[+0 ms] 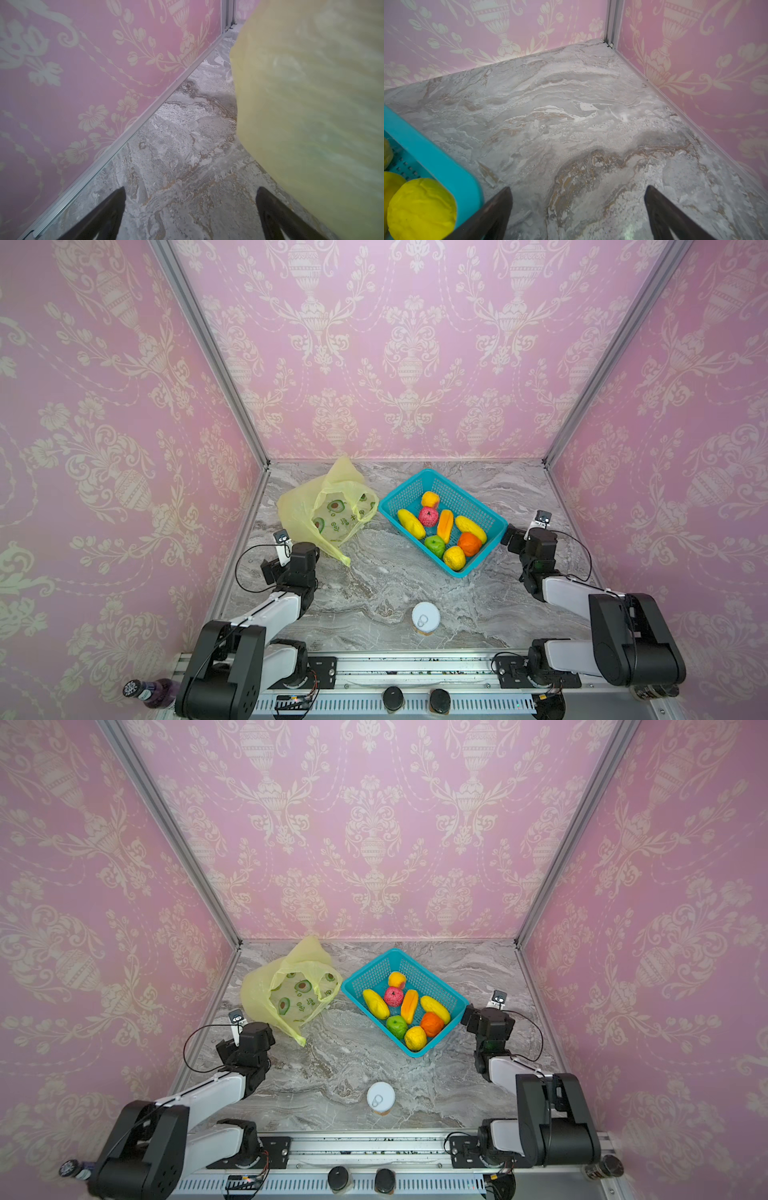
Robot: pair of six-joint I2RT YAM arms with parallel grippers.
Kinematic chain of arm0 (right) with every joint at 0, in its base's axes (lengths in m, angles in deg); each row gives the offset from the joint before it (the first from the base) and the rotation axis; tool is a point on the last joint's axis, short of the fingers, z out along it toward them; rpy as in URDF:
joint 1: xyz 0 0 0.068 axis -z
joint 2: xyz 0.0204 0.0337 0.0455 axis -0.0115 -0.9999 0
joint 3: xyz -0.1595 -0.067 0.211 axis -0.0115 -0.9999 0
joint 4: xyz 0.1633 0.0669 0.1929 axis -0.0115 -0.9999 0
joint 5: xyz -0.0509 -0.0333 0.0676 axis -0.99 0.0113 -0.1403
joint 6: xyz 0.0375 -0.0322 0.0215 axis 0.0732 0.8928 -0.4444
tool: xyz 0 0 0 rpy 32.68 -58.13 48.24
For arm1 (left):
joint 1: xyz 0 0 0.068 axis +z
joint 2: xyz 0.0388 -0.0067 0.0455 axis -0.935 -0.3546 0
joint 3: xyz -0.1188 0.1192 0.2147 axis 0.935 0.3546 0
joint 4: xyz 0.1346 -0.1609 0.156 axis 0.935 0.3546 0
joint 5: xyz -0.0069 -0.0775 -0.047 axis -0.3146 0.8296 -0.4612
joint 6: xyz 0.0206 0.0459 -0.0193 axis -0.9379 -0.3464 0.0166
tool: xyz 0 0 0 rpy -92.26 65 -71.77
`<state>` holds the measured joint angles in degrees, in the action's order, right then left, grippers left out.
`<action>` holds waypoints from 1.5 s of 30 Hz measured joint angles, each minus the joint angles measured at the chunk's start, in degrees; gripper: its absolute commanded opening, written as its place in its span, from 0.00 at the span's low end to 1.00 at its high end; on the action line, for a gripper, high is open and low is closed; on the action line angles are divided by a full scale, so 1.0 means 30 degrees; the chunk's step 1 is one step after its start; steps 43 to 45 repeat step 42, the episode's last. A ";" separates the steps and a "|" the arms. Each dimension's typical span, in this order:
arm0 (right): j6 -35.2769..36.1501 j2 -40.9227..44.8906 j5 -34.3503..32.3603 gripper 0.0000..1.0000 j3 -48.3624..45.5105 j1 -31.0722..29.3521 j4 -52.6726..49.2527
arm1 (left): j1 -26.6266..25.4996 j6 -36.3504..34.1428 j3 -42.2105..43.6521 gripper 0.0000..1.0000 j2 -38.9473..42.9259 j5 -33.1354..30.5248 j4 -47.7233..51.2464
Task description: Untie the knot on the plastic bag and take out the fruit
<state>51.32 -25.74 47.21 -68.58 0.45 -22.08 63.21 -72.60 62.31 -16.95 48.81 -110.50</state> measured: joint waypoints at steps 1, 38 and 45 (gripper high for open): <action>0.0233 -0.0510 0.0284 1.00 0.0102 -0.0007 0.0430 | 0.0007 -0.0364 -0.0306 0.99 -0.0845 0.0168 -0.0663; 0.2222 -0.3169 0.2113 1.00 -0.0408 -0.0969 0.5486 | 0.1953 -0.4182 -0.1093 0.99 -0.7380 0.8867 -1.1876; 0.2259 -0.3169 0.2164 1.00 -0.0408 -0.0976 0.5486 | 0.1953 -0.4189 -0.1093 0.99 -0.7380 0.8983 -1.1876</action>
